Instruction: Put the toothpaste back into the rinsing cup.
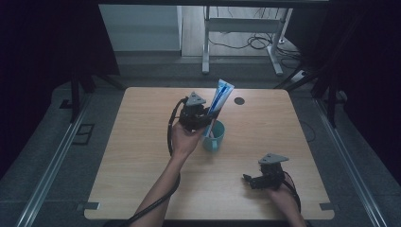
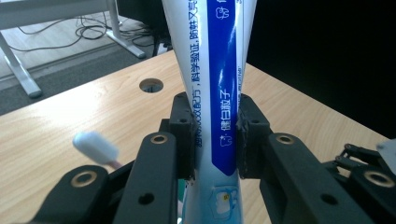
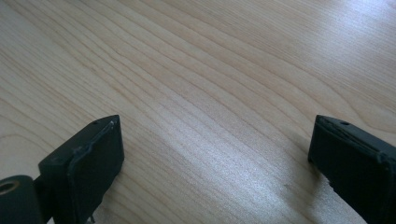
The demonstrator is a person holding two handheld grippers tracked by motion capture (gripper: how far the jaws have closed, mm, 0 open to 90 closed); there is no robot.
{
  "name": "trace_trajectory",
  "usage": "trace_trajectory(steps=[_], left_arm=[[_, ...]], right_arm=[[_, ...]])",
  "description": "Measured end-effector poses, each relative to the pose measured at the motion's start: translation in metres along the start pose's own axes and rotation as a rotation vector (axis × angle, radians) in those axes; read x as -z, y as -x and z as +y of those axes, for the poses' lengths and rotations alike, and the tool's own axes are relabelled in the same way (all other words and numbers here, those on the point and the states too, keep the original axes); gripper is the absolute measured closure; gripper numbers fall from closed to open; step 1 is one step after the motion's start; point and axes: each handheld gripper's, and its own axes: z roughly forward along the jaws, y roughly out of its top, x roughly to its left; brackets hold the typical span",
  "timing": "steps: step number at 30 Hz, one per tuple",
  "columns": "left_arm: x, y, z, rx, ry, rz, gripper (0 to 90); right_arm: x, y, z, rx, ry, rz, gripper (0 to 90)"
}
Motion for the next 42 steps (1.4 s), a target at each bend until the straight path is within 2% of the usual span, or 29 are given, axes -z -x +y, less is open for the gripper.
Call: trace_trajectory(steps=[15, 25, 42], left_arm=[[-0.021, 0.000, 0.006, 0.001, 0.038, 0.024, 72.6], [-0.031, -0.005, -0.005, 0.015, 0.063, 0.056, 72.5], [-0.045, -0.004, -0.018, 0.021, 0.073, 0.067, 72.4]], right_arm=[[0.000, 0.000, 0.000, 0.002, -0.001, 0.001, 3.3], [0.000, 0.000, 0.000, 0.001, 0.000, 0.001, 3.3], [0.000, 0.000, 0.000, 0.000, 0.000, 0.001, 3.3]])
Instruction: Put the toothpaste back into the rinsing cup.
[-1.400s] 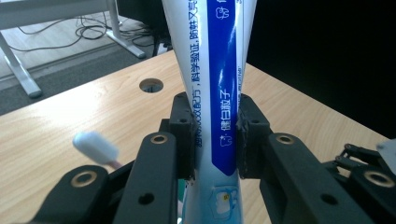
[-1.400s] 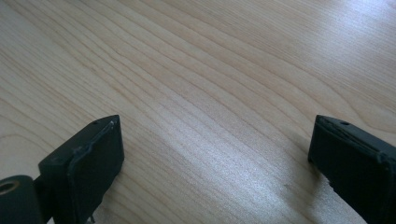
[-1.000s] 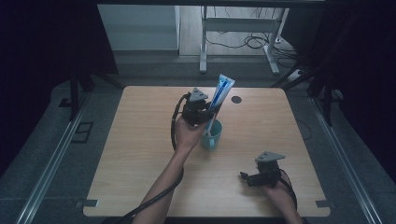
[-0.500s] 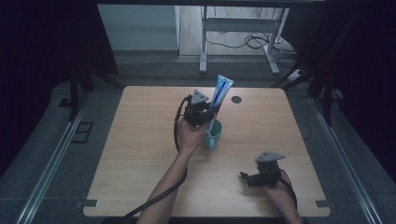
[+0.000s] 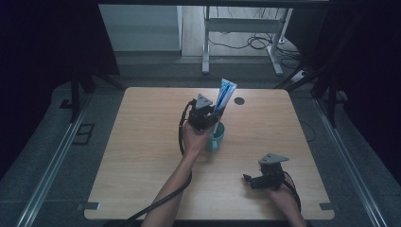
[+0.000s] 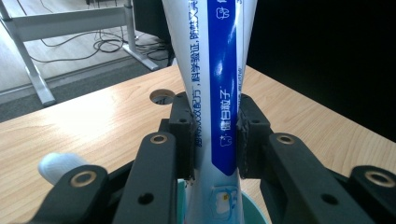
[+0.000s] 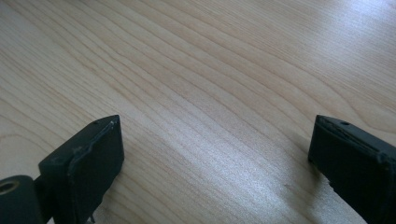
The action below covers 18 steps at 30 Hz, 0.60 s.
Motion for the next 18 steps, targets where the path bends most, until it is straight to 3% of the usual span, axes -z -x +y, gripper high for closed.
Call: trace_trajectory(steps=[18], left_arm=[[-0.006, 0.005, -0.027, 0.009, -0.020, 0.015, 71.5]], right_arm=[[0.000, 0.000, 0.000, -0.001, -0.001, 0.000, 3.3]])
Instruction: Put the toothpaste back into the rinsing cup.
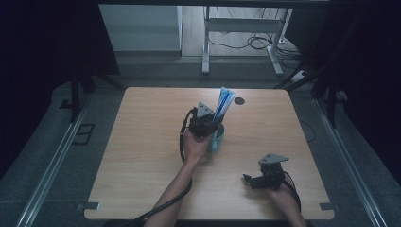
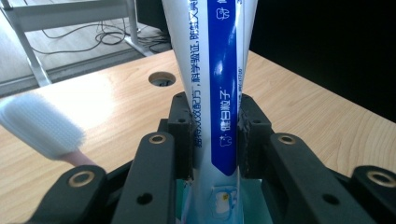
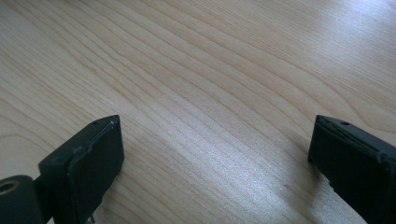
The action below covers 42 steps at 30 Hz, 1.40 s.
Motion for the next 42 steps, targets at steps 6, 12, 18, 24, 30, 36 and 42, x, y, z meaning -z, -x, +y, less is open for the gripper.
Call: trace_trajectory(steps=[6, 12, 18, 24, 30, 36, 42], left_arm=[[-0.003, 0.000, -0.009, 0.004, -0.020, 0.011, 70.9], [-0.003, 0.000, -0.012, 0.000, -0.028, 0.010, 69.9], [-0.003, 0.001, -0.014, -0.026, -0.060, 0.018, 68.6], [-0.002, -0.002, -0.024, -0.008, -0.080, 0.016, 68.3], [-0.002, -0.003, -0.022, 0.006, -0.092, 0.010, 67.7], [-0.004, -0.006, -0.022, 0.042, -0.120, -0.013, 61.8], [0.000, -0.004, -0.023, 0.030, -0.109, -0.006, 53.3]], right_arm=[[0.000, 0.000, 0.000, 0.001, 0.001, -0.001, 3.3], [0.000, 0.000, 0.000, 0.000, 0.001, 0.000, 3.3], [0.000, 0.000, 0.000, 0.000, 0.001, 0.000, 3.3], [0.000, 0.000, 0.000, -0.001, 0.000, 0.000, 3.3], [0.000, 0.000, 0.000, -0.001, 0.000, 0.001, 3.3], [0.000, 0.000, 0.000, -0.001, -0.001, 0.001, 3.3], [0.000, 0.000, 0.000, -0.001, 0.000, 0.000, 3.3]])
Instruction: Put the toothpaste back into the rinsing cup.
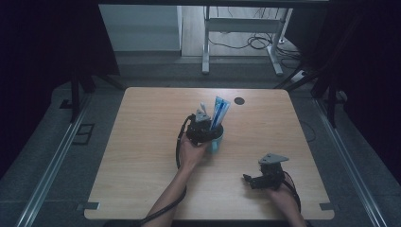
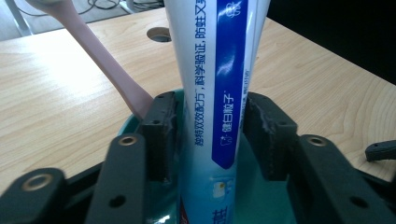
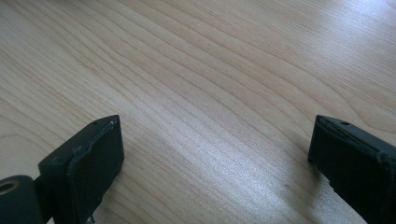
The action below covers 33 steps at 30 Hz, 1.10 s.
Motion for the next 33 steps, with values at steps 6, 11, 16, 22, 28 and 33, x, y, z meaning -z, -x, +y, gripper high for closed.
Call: trace_trajectory(steps=[6, 11, 16, 22, 28, 33], left_arm=[[0.010, 0.003, 0.003, -0.026, 0.026, 0.009, 48.2], [0.017, 0.006, 0.005, -0.041, 0.028, 0.004, 39.8], [0.022, 0.005, 0.005, -0.018, 0.020, -0.018, 30.9], [0.030, 0.005, 0.003, -0.025, 0.023, -0.034, 22.8], [0.036, 0.006, 0.001, -0.042, -0.003, -0.048, 15.1], [0.041, 0.007, 0.001, -0.054, -0.019, -0.056, 13.3]], right_arm=[[0.000, 0.000, 0.000, 0.000, 0.000, 0.000, 3.3], [0.000, 0.000, 0.000, 0.000, 0.000, 0.000, 3.3], [0.000, 0.000, 0.000, 0.001, 0.000, 0.000, 3.3], [0.000, 0.000, 0.000, 0.000, 0.000, 0.000, 3.3], [0.000, 0.000, 0.000, 0.001, 0.000, 0.001, 3.3], [0.000, 0.000, 0.000, 0.001, 0.000, -0.001, 3.4]])
